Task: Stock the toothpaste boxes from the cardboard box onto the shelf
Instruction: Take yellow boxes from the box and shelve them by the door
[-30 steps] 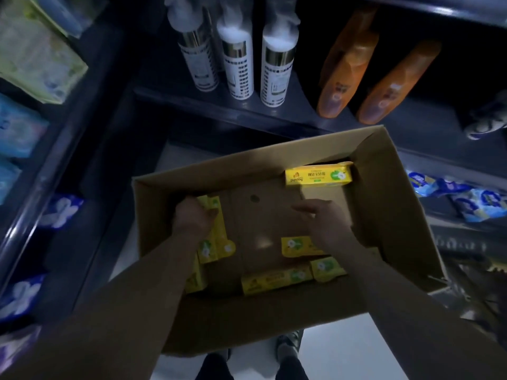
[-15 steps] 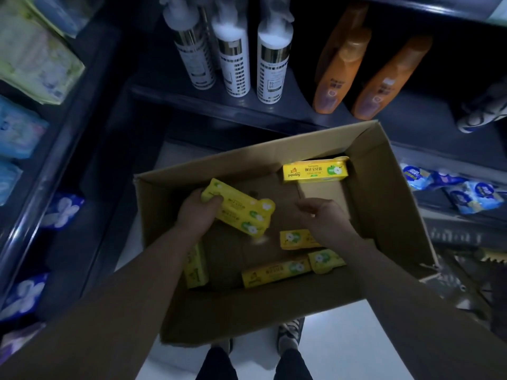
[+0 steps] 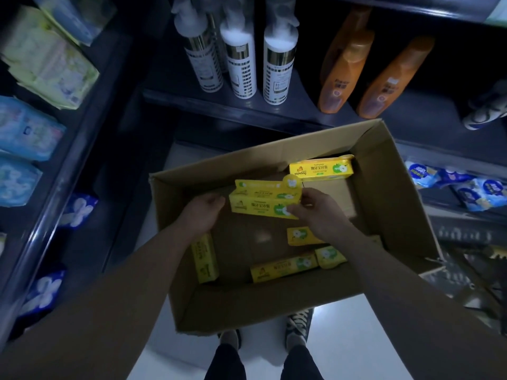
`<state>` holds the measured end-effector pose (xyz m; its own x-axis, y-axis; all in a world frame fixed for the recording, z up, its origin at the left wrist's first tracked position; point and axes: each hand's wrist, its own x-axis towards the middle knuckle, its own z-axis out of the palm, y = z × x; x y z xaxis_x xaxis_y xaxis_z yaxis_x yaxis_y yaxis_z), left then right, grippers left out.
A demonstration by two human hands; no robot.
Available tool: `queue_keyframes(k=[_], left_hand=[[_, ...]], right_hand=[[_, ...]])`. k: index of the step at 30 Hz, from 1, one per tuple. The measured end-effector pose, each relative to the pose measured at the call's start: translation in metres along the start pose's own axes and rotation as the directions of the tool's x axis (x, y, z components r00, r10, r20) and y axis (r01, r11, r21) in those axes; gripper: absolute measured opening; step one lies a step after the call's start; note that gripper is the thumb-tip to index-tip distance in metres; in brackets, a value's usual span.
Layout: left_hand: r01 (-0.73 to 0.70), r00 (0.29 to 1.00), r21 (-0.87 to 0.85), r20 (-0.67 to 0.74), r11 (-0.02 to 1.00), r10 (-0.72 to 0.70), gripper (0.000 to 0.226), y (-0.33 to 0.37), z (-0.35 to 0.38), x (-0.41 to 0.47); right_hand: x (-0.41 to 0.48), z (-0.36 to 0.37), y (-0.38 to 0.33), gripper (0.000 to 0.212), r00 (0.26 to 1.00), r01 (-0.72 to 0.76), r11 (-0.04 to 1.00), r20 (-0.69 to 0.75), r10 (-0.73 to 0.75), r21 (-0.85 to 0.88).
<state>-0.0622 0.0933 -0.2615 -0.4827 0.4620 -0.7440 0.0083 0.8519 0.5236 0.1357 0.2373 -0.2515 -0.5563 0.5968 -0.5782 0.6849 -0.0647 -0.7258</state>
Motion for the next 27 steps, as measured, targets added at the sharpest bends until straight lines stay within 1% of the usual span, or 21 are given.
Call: queue_keyframes(k=[1, 2, 3, 4, 5, 6, 8, 9, 10, 11, 12, 13, 14, 15, 17, 19, 25, 27], left_hand=[[-0.040, 0.999, 0.185, -0.013, 0.982, 0.043, 0.024, -0.004, -0.004, 0.001], [-0.082, 0.996, 0.388, 0.014, 0.918, 0.083, 0.026, -0.011, -0.007, 0.004], [-0.110, 0.994, 0.561, 0.066, 0.820, 0.089, 0.027, -0.015, -0.008, 0.006], [-0.136, 0.990, 0.701, 0.115, 0.700, 0.077, 0.028, -0.022, -0.007, 0.010], [-0.152, 0.988, 0.802, 0.147, 0.578, 0.056, 0.030, -0.026, -0.005, 0.012], [-0.164, 0.986, 0.867, 0.163, 0.471, 0.043, 0.032, -0.030, -0.002, 0.016], [-0.185, 0.983, 0.925, 0.180, 0.331, 0.045, 0.034, -0.032, 0.006, 0.024], [-0.189, 0.982, 0.936, 0.187, 0.299, 0.035, 0.033, -0.034, 0.009, 0.029], [-0.188, 0.981, 0.928, 0.193, 0.323, 0.016, 0.033, -0.036, 0.010, 0.033], [-0.200, 0.979, 0.930, 0.201, 0.307, 0.031, 0.033, -0.036, 0.009, 0.037], [-0.219, 0.974, 0.936, 0.227, 0.276, 0.001, 0.032, -0.040, 0.008, 0.041], [-0.209, 0.974, 0.932, 0.226, 0.296, -0.024, 0.031, -0.040, 0.005, 0.043], [-0.202, 0.974, 0.935, 0.222, 0.291, -0.035, 0.033, -0.042, 0.001, 0.049], [-0.203, 0.973, 0.921, 0.228, 0.333, -0.038, 0.038, -0.045, -0.002, 0.052], [-0.208, 0.972, 0.895, 0.235, 0.394, -0.020, 0.057, -0.045, -0.005, 0.056], [-0.219, 0.970, 0.892, 0.244, 0.396, -0.012, 0.069, -0.042, -0.005, 0.056], [-0.284, 0.956, 0.846, 0.289, 0.451, 0.060, 0.074, -0.040, -0.003, 0.055], [-0.308, 0.948, 0.818, 0.306, 0.486, 0.087, 0.073, -0.038, -0.001, 0.054]], right_hand=[[-0.001, -0.001, 0.001, 0.031, 1.000, -0.009, 1.000, -0.004, 0.009, -0.012], [-0.001, -0.002, 0.002, 0.030, 1.000, -0.017, 1.000, -0.004, 0.017, -0.014], [-0.002, -0.003, 0.005, 0.029, 1.000, -0.024, 1.000, -0.005, 0.024, -0.008], [-0.002, -0.004, 0.007, 0.028, 1.000, -0.030, 1.000, -0.007, 0.030, 0.000], [-0.002, -0.005, 0.009, 0.027, 0.999, -0.036, 0.999, -0.010, 0.036, 0.009], [-0.002, -0.005, 0.012, 0.026, 0.999, -0.040, 0.999, -0.016, 0.040, 0.017], [-0.003, -0.006, 0.017, 0.025, 0.998, -0.052, 0.998, -0.026, 0.052, 0.029], [-0.003, -0.006, 0.019, 0.025, 0.998, -0.057, 0.998, -0.031, 0.058, 0.036], [-0.004, -0.006, 0.021, 0.026, 0.997, -0.059, 0.997, -0.036, 0.061, 0.048], [-0.005, -0.007, 0.023, 0.026, 0.997, -0.061, 0.996, -0.042, 0.064, 0.061], [-0.005, -0.007, 0.025, 0.027, 0.997, -0.060, 0.996, -0.049, 0.063, 0.068], [-0.005, -0.008, 0.027, 0.027, 0.996, -0.058, 0.996, -0.057, 0.062, 0.070], [-0.005, -0.009, 0.029, 0.027, 0.996, -0.058, 0.996, -0.064, 0.063, 0.075], [-0.005, -0.010, 0.030, 0.027, 0.996, -0.060, 0.994, -0.066, 0.066, 0.087], [-0.006, -0.012, 0.032, 0.026, 0.995, -0.067, 0.990, -0.061, 0.075, 0.120], [-0.006, -0.014, 0.035, 0.026, 0.995, -0.077, 0.987, -0.053, 0.085, 0.141], [-0.008, -0.016, 0.039, 0.028, 0.994, -0.095, 0.974, -0.040, 0.106, 0.205], [-0.009, -0.017, 0.040, 0.028, 0.993, -0.104, 0.970, -0.031, 0.114, 0.219]])
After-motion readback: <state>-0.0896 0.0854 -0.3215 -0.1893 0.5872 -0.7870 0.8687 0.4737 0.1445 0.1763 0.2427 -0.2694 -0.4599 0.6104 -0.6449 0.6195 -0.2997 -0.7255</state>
